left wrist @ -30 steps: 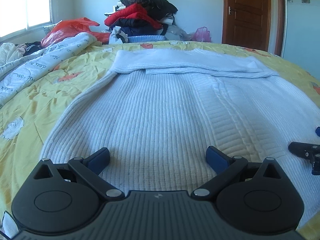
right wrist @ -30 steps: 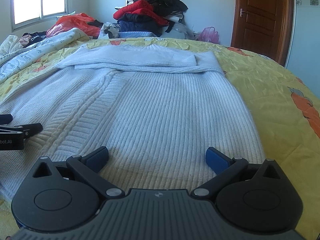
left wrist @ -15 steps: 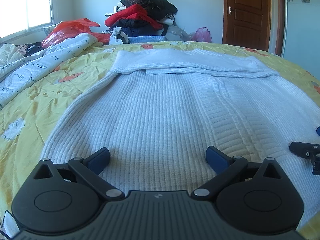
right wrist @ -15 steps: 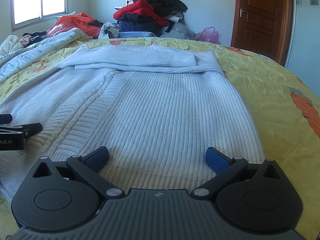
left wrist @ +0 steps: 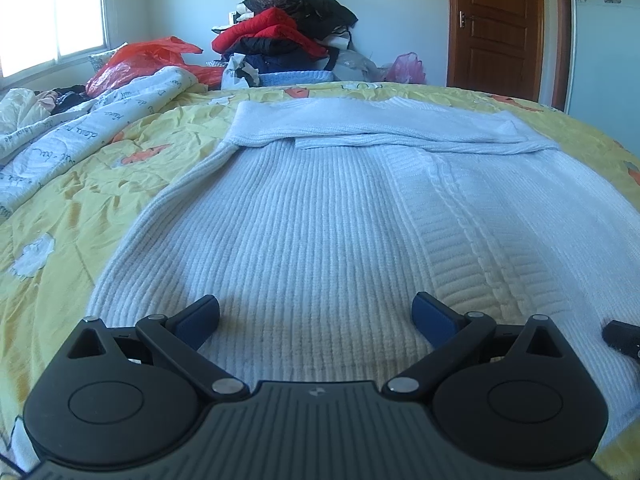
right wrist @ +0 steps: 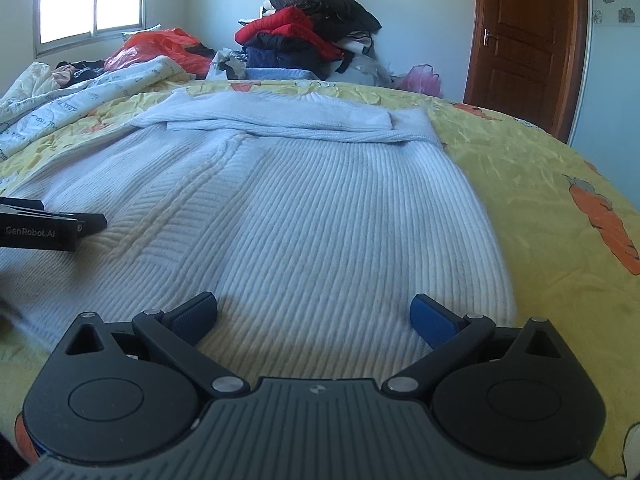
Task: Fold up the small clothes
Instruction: 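Move both grippers to the cardigan's side edge and close the left gripper on it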
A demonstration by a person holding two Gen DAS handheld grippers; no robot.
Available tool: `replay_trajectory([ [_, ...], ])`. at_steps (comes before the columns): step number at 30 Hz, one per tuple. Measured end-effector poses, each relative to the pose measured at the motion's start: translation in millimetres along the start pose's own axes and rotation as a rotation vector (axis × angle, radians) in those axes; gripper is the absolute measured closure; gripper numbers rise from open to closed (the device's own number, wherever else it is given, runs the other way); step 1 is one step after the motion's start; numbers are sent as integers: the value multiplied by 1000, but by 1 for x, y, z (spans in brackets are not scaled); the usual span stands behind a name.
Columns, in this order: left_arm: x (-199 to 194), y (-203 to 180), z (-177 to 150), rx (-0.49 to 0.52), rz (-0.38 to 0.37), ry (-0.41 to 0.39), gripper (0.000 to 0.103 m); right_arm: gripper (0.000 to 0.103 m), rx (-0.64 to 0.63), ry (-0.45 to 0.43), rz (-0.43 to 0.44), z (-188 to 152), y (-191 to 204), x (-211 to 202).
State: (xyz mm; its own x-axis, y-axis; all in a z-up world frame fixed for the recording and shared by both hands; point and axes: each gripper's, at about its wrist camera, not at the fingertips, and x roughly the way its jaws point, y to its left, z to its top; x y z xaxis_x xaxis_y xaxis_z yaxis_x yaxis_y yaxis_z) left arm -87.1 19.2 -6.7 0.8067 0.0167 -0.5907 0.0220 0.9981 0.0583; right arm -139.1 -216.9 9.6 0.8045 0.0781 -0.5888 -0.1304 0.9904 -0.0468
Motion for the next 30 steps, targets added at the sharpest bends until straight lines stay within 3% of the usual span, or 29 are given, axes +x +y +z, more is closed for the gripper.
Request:
replay_trajectory([
  [20,-43,1,-28,48,-24,13,0,1,-37,60,52,-10,-4,-26],
  [30,-68,9,-36,143,-54,33,0,1,-70,95,79,-16,-8,-42],
])
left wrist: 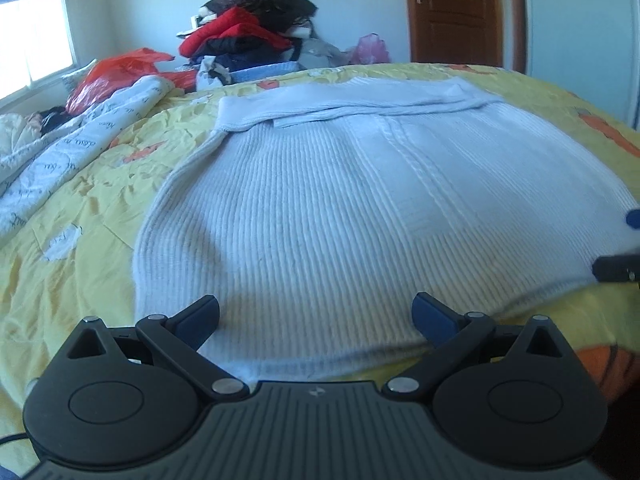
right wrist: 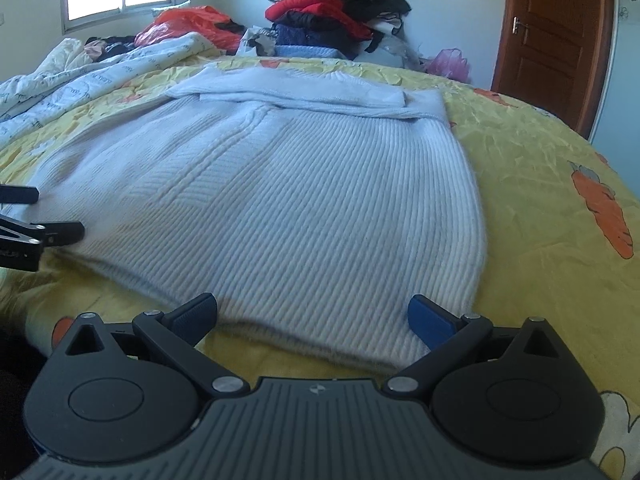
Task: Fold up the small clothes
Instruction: 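Move both grippers to the cardigan's side edge and close the left gripper on it, then grasp the side edge with the right gripper while the left gripper holds it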
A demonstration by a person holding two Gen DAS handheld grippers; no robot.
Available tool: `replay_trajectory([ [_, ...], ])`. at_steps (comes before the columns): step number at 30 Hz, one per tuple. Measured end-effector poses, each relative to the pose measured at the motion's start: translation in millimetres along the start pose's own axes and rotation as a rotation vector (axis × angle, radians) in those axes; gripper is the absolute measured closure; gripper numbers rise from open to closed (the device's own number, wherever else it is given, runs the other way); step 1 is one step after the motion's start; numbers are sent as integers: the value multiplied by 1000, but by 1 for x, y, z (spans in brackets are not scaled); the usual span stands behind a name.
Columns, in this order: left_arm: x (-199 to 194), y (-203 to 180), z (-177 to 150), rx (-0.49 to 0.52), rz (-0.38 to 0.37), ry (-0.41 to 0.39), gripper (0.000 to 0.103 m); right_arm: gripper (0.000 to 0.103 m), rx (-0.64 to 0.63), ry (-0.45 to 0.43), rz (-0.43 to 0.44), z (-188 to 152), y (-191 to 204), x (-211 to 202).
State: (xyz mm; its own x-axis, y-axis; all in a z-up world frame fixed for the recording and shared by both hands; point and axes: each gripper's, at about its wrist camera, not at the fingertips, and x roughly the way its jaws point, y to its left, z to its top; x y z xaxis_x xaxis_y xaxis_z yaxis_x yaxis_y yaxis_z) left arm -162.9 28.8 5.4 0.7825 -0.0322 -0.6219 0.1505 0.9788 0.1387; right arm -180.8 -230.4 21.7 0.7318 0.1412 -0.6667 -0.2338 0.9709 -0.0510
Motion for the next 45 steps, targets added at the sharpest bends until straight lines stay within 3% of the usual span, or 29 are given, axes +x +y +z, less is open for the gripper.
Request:
replay_trajectory([
  [4,-18,26,3,-22,34,-56,0,1,-63,-7,14,2,2,-14],
  [7,-19,57,8,-103,50,-82,0,0,2,-39,39,8,-14,-25],
  [12,15,96,1,-294,-13,87,0,0,313,12,58,14,-76,-15],
  [14,15,99,-3,-322,-24,63,0,2,476,51,110,9,-103,-9],
  [16,14,99,-3,-333,-54,61,0,2,570,24,174,3,-117,-10],
  [20,13,107,0,-442,-228,51,0,2,719,33,308,-2,-136,-4],
  [22,17,112,0,-504,-302,52,0,7,772,56,410,-4,-139,3],
  [25,21,114,2,-523,-324,50,1,22,794,92,501,-6,-135,12],
  [28,23,119,3,-532,-339,61,7,34,810,95,514,-9,-138,14],
  [33,24,140,0,-576,-330,103,61,42,850,94,521,-14,-151,18],
  [39,24,146,-3,-591,-354,125,64,47,849,95,524,-15,-151,19],
  [40,24,148,-3,-613,-392,127,64,47,849,96,525,-15,-151,19],
  [43,22,157,-7,-738,-614,84,62,48,847,98,525,-15,-151,20],
  [45,22,155,-5,-718,-637,78,61,48,847,99,528,-15,-152,20],
])
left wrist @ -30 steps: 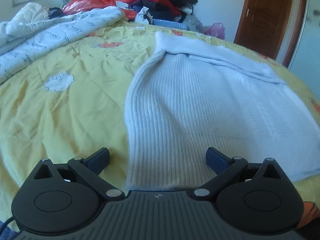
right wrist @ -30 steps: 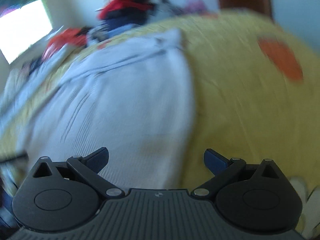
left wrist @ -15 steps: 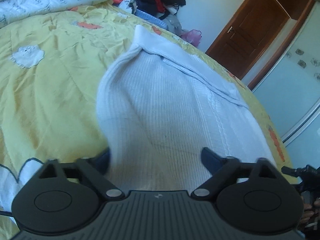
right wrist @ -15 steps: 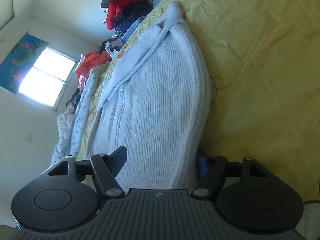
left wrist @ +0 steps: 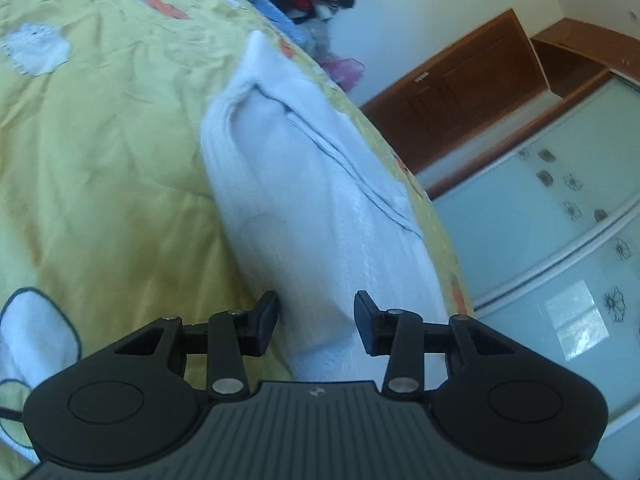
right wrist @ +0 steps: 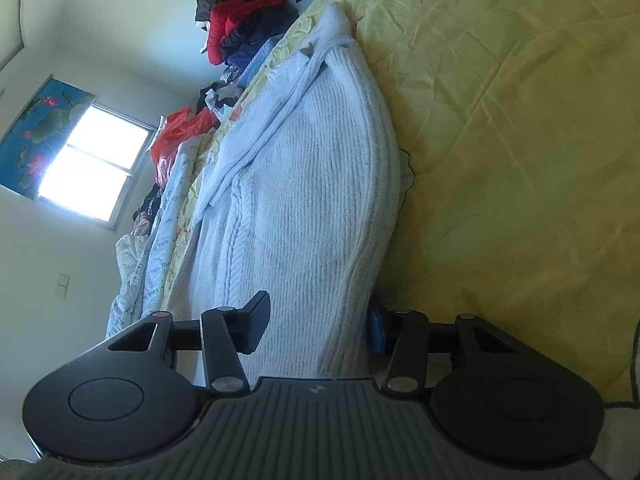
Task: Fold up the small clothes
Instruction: 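Grasp the side edge with the right gripper while the left gripper holds it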
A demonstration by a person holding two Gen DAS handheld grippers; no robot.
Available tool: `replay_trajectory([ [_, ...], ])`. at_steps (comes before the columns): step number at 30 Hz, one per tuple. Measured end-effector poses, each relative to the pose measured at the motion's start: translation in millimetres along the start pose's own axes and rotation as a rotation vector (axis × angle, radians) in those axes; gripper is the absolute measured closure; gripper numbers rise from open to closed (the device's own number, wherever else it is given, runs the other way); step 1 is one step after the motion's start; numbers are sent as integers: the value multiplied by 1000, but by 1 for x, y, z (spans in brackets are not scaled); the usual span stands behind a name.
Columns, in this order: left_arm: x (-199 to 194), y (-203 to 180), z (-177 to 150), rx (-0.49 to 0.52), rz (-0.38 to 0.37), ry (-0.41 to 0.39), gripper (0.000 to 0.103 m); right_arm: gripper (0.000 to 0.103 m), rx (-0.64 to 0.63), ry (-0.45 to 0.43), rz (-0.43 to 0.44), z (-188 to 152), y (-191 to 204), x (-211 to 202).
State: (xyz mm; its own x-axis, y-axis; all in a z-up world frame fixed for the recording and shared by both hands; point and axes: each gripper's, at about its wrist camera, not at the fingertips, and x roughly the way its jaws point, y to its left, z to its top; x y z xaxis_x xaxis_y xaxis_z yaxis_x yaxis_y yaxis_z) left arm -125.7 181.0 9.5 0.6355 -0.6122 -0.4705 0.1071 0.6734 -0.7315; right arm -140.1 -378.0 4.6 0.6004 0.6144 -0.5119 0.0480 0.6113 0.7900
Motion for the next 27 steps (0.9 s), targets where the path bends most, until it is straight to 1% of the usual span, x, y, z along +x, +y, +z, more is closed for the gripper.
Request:
replay_trajectory([
  [1,3,-1,-1,21,2,20,60,48,0,0,2,0,0,0],
  [2,7,1,-1,26,15,44,56,48,1,-1,4,0,0,0],
  [3,11,3,-3,15,40,65,52,48,2,-3,6,0,0,0],
  [4,14,6,-4,-2,61,68,52,48,1,-3,7,0,0,0],
  [6,11,16,-5,-66,39,26,52,48,-3,-4,6,-1,0,0],
  [8,7,26,-2,-124,32,-15,51,48,-4,-4,7,-1,1,0],
  [10,4,38,4,-194,5,-46,51,48,-5,-3,9,-1,1,0],
  [12,3,49,9,-275,-70,-60,51,48,-6,-3,9,-1,1,0],
  [14,5,52,13,-300,-117,-49,51,48,-6,-4,9,-1,1,0],
  [15,6,51,14,-289,-122,-37,51,47,-7,-5,9,-1,1,0],
  [16,8,48,14,-265,-109,-25,51,47,-8,-5,9,-1,0,0],
  [17,11,44,14,-235,-69,-3,52,47,-9,-5,9,-1,0,0],
  [18,15,38,15,-194,-9,31,56,47,-8,-5,10,-1,0,0],
  [19,16,34,15,-147,15,39,56,47,-8,-4,10,-1,0,0],
  [22,15,26,12,-81,48,67,56,47,-9,-4,9,-1,0,0],
  [25,14,25,14,-71,59,79,58,46,-11,-2,10,-1,0,0],
  [26,16,25,14,-73,66,83,63,46,-12,1,10,-1,0,0],
  [27,17,25,14,-71,80,87,73,46,-14,5,9,-1,1,1],
])
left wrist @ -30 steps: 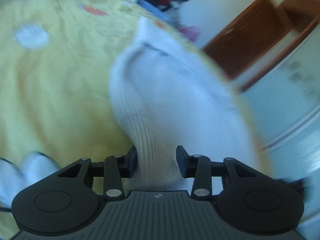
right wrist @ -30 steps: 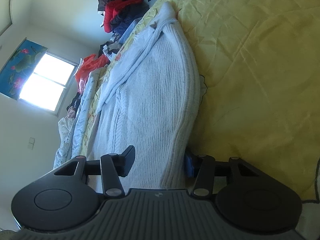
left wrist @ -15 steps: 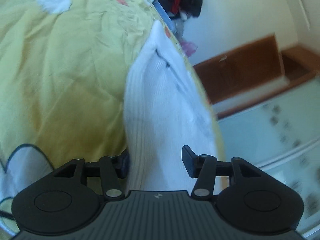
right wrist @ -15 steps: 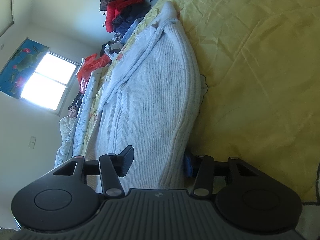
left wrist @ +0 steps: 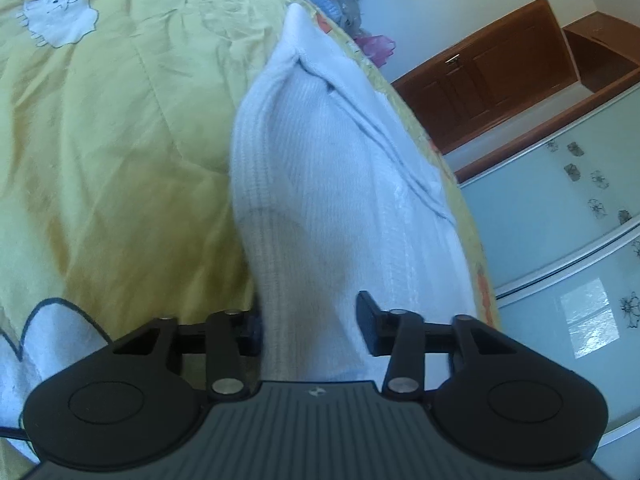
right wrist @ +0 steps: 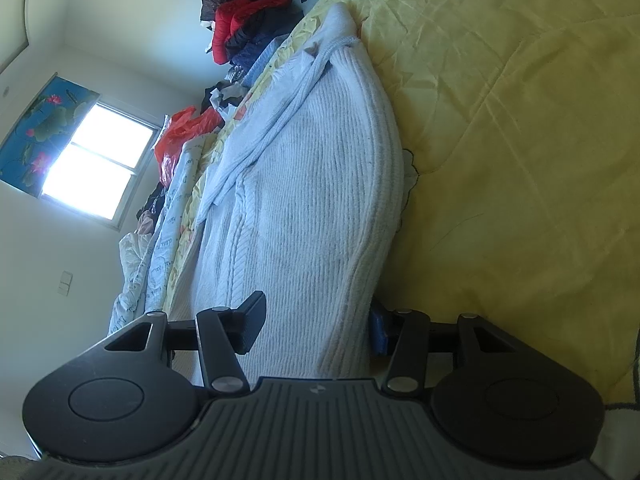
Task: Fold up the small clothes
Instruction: 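Grasp the side edge with the right gripper while the left gripper holds it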
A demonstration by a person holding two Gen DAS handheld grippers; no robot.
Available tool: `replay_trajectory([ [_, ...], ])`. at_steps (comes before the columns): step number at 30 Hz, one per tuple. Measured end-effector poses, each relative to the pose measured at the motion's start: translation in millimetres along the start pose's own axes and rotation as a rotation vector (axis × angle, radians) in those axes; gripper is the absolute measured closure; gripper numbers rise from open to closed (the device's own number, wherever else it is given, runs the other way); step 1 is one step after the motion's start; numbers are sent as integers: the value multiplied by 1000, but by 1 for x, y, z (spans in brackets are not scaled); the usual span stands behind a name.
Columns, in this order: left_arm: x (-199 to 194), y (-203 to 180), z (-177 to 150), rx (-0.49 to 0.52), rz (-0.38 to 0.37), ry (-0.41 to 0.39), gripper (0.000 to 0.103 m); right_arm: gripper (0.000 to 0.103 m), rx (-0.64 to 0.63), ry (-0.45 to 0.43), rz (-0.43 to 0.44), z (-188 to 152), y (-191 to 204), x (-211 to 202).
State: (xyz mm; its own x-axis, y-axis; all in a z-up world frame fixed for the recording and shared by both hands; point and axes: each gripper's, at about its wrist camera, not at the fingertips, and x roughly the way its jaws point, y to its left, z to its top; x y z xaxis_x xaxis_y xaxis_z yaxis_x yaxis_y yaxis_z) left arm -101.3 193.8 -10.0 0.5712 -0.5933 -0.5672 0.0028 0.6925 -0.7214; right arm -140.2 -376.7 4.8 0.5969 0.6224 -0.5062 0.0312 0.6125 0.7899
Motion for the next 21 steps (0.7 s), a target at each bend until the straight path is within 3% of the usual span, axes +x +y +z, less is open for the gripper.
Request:
replay_trajectory([
  [2,4,-1,1,17,47,10,90,46,0,8,-2,1,2,2],
  [3,5,-3,1,35,67,12,90,63,4,13,-3,3,2,3],
  [5,3,-13,0,82,102,12,91,87,4,22,-27,6,2,6],
  [8,1,-29,3,159,146,13,92,87,2,6,21,12,5,4],
  [13,-16,-47,26,186,81,-30,92,87,12,-37,135,36,21,-3],
  [21,11,-79,117,213,48,-135,92,87,-13,-118,237,138,43,25],
])
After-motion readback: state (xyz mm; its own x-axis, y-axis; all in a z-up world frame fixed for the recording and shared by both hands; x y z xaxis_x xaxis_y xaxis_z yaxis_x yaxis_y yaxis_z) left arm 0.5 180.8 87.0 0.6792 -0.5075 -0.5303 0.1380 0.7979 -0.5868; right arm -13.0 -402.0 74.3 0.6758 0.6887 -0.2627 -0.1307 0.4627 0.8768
